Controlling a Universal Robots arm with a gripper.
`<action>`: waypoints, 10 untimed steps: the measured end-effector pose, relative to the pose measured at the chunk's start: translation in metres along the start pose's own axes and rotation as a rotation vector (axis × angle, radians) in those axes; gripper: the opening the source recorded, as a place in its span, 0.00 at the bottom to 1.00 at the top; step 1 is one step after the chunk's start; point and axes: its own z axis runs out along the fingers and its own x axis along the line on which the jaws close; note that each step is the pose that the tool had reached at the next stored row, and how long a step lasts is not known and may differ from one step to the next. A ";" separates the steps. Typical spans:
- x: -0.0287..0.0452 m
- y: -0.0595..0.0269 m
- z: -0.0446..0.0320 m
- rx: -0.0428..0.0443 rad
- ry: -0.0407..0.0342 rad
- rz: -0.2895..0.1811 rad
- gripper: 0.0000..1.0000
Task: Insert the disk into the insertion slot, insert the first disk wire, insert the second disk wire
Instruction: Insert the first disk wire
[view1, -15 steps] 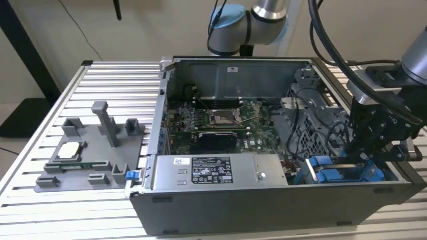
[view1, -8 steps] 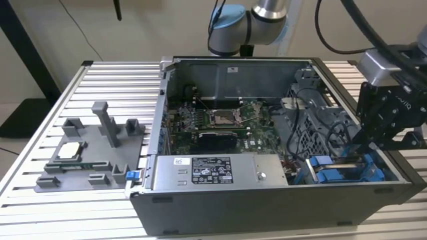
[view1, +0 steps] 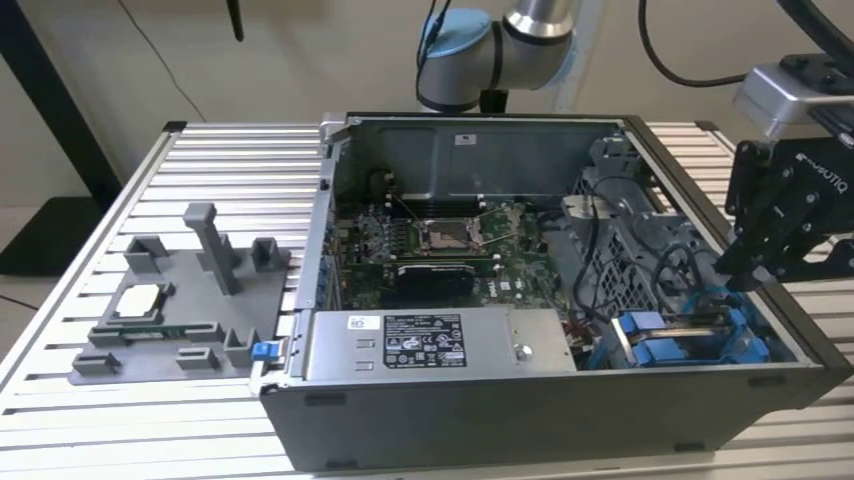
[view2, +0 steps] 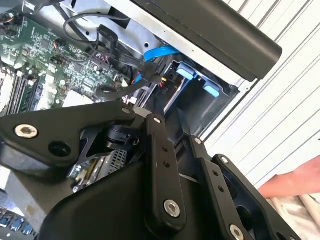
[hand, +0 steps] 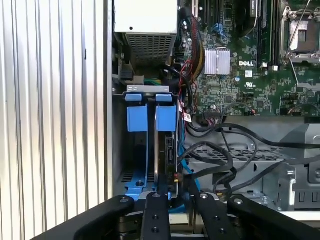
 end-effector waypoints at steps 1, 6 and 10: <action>0.0000 0.0000 -0.0001 0.0000 0.0001 0.000 1.00; -0.0002 -0.0055 -0.0005 -0.0029 0.0007 0.001 1.00; -0.0013 -0.0165 -0.0006 -0.0167 0.0008 0.001 1.00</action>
